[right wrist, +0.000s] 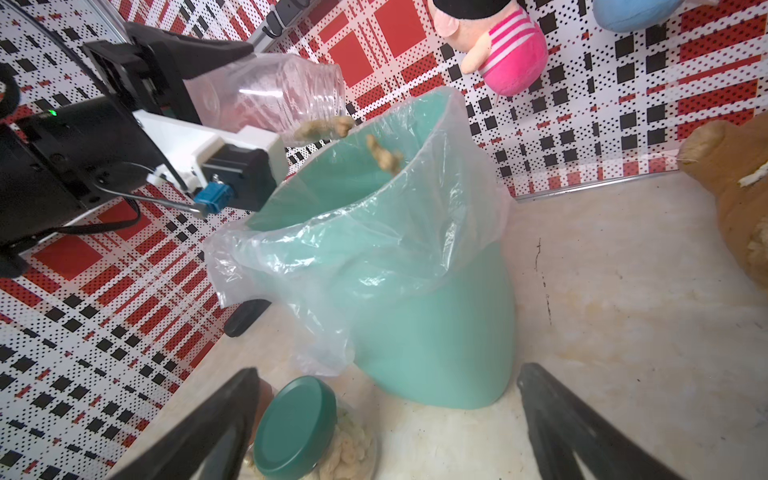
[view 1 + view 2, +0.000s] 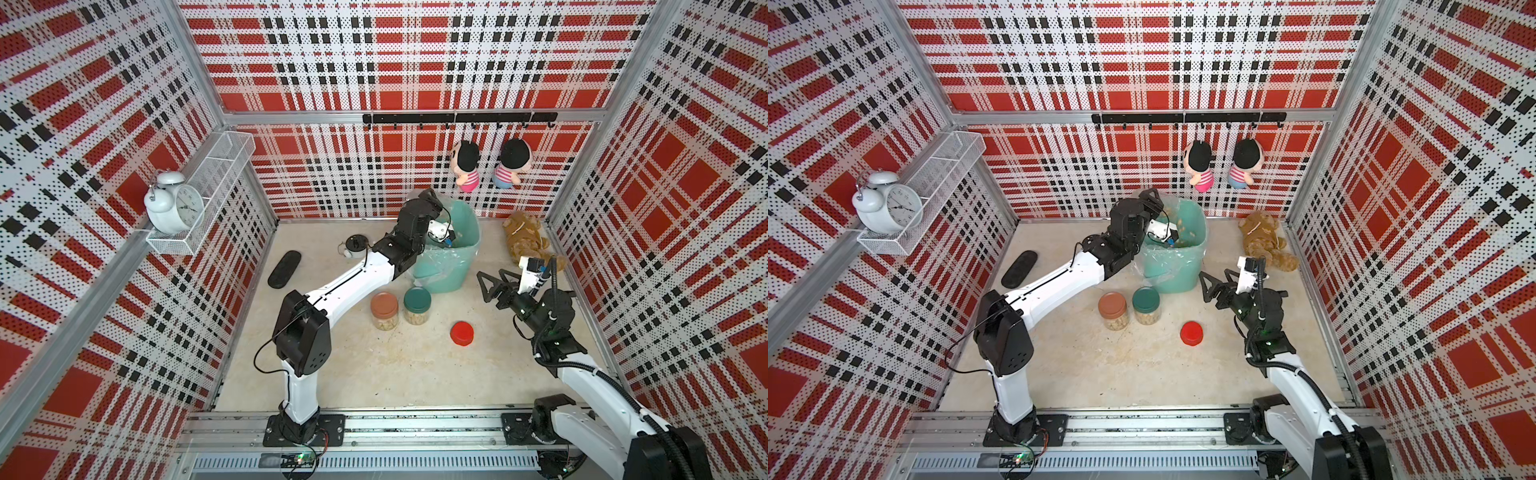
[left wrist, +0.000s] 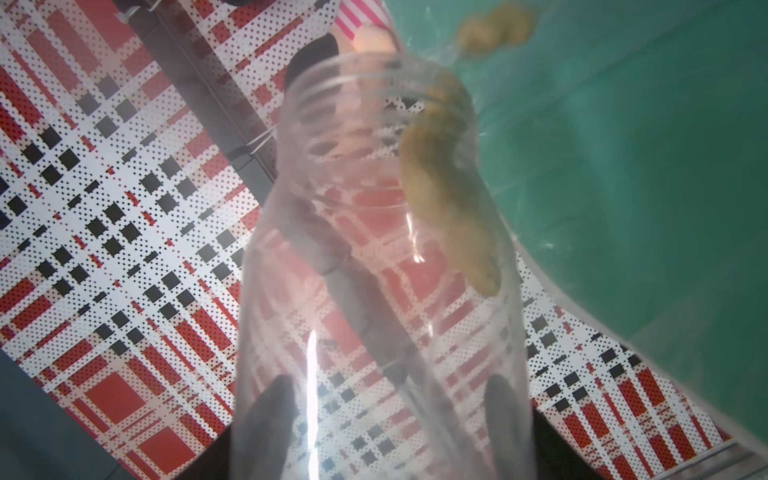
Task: Empty moldy peanuts from jars
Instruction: Pour the moldy peanuts from the jar into the trash bin.
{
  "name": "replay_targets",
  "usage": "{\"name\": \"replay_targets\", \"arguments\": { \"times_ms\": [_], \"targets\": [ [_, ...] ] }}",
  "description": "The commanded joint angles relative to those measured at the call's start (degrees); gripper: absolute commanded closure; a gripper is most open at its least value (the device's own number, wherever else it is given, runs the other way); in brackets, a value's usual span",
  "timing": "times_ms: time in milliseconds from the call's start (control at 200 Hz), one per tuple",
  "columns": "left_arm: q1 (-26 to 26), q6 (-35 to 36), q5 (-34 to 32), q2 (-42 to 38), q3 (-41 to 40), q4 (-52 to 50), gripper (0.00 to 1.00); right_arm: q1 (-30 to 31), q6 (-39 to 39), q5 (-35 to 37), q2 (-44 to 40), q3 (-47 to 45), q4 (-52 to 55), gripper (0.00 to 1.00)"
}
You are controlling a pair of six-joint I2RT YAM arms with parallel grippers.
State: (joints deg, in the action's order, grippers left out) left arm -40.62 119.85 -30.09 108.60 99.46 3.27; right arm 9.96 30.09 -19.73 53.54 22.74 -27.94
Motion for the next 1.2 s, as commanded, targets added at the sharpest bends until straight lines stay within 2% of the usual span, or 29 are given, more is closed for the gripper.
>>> {"name": "replay_targets", "arguments": {
  "times_ms": [0, 386, 561, 636, 772, 897, 1012, 1137, 1197],
  "targets": [
    [0.4, 15.5, 1.9, -2.5, 2.5, -4.5, 1.00, -0.3, 0.4, -0.4, 0.1, -0.5, -2.7, 0.00],
    [1.8, 18.0, 2.9, -4.7, -1.6, -5.4, 1.00, -0.3, -0.5, 0.3, -0.2, -0.7, -4.3, 0.00],
    [3.0, 17.8, 4.9, -7.8, -6.4, -3.1, 1.00, -0.3, 0.9, 0.0, 0.6, -1.8, -6.4, 0.00],
    [3.3, 17.6, 3.4, -8.2, -8.1, -2.3, 1.00, -0.3, 1.2, 0.0, 1.1, -2.3, -7.5, 0.00],
    [3.6, 16.3, 2.7, -9.2, -9.2, 2.8, 1.00, -0.3, 1.2, -0.3, 1.7, -2.2, -8.1, 0.00],
    [4.6, 16.7, 4.4, -8.4, -8.3, 2.3, 1.00, -0.3, 1.2, -0.4, 2.2, -1.8, -8.4, 0.00],
    [5.1, 10.1, 8.6, -8.3, -6.7, 10.5, 1.00, -0.3, 3.2, -0.5, 2.7, -1.9, -9.0, 0.00],
    [6.0, 4.3, 9.3, -8.9, -5.0, 4.0, 1.00, -0.2, 3.6, -0.9, 3.1, -2.2, -9.5, 0.00],
    [6.0, -1.8, 10.8, -9.7, -5.3, -0.5, 1.00, -0.3, 3.5, -0.9, 3.2, -2.4, -10.0, 0.00]
  ]
}}
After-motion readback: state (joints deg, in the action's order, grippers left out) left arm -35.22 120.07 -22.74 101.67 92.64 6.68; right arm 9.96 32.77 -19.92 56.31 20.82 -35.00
